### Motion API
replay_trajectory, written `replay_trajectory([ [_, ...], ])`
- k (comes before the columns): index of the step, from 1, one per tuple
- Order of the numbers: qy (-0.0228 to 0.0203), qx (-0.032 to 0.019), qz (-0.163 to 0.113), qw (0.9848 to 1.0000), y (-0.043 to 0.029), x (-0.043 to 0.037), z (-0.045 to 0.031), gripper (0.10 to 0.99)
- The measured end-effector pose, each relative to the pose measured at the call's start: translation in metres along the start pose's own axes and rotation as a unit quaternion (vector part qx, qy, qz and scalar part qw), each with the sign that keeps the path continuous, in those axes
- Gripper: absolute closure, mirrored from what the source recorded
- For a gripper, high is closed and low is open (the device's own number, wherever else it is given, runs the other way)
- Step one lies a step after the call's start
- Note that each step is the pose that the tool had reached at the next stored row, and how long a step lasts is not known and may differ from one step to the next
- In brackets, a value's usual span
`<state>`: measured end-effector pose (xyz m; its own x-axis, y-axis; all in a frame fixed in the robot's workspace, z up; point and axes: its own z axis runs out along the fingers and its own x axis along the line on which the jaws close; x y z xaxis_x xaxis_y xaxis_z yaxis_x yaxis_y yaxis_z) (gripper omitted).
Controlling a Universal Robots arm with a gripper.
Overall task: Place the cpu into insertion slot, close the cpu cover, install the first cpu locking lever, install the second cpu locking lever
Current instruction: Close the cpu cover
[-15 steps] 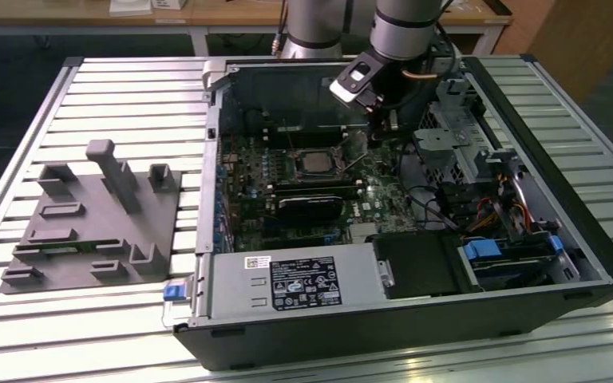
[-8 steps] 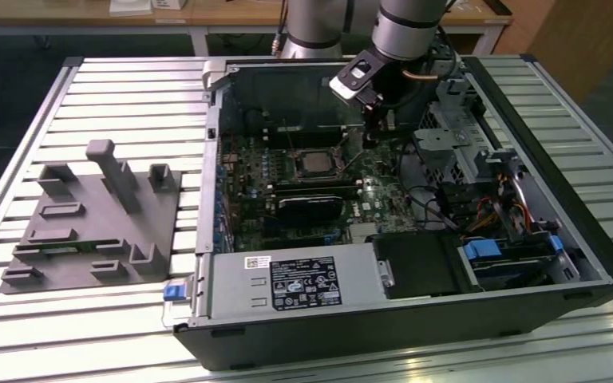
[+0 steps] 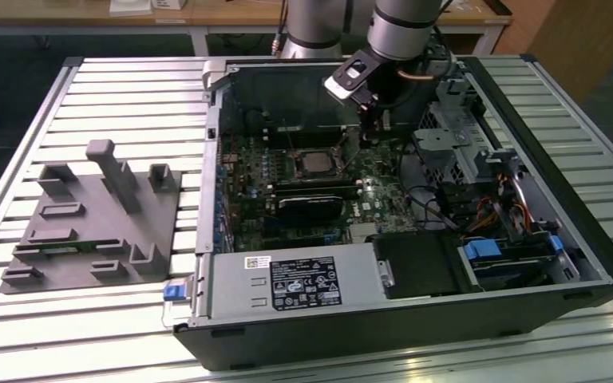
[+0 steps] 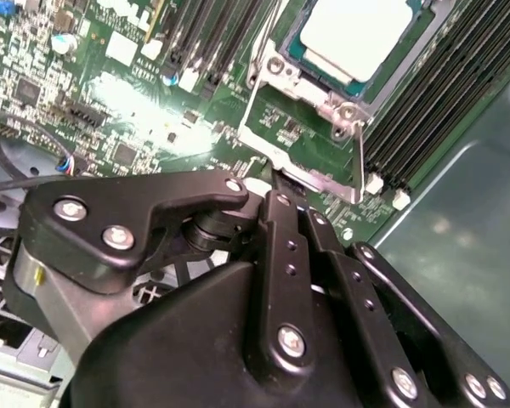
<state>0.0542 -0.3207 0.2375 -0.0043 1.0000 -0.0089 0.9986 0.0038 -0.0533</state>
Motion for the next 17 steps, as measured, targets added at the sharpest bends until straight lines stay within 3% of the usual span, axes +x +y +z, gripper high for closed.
replay_trajectory([
  [6,0.0001,-0.0003,0.000,1.0000,-0.0076,0.0001,0.0005,0.973],
  [17,0.0004,-0.0005,0.000,1.0000,-0.0307,0.0001,0.0019,0.973],
])
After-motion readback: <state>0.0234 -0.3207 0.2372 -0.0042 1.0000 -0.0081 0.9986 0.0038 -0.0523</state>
